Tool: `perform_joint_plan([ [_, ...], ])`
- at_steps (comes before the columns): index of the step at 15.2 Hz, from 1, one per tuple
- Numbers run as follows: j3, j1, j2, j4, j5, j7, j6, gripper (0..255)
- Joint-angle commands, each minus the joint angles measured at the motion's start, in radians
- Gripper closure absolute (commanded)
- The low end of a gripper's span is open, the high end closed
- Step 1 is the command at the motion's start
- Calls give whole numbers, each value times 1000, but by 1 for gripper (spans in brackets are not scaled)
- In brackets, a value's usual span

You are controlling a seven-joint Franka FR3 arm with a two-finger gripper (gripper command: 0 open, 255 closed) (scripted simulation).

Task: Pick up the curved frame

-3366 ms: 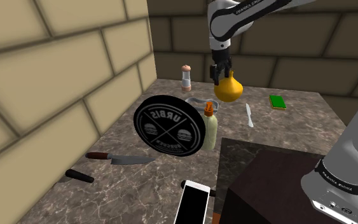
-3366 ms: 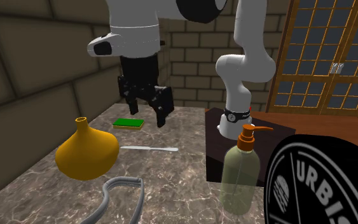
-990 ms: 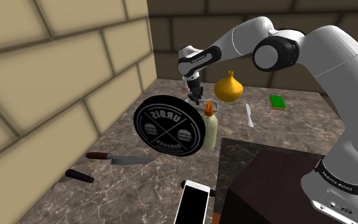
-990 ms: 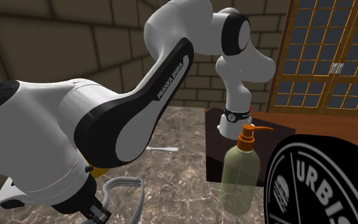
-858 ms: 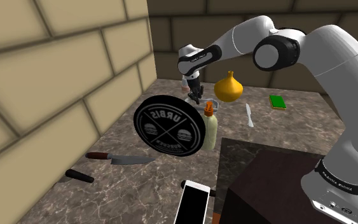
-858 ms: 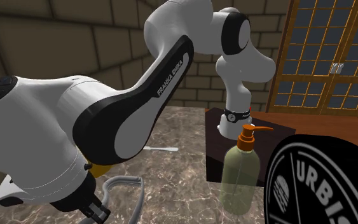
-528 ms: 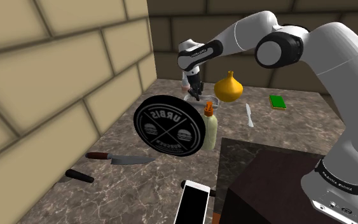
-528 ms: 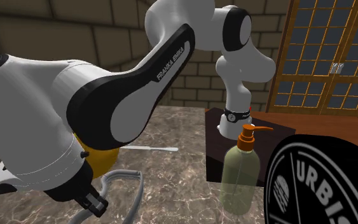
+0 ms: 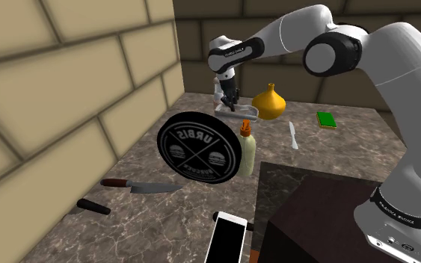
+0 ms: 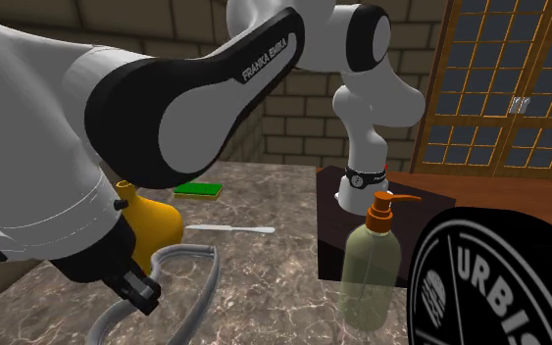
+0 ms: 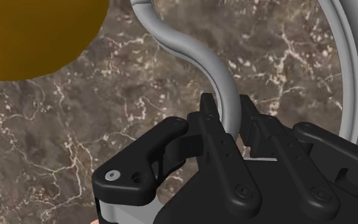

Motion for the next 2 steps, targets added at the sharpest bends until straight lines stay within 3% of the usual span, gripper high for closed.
perform_joint_plan([
  [1,0,0,-6,6,0,-1,-12,255],
  [2,0,0,-6,6,0,-1,-12,255],
])
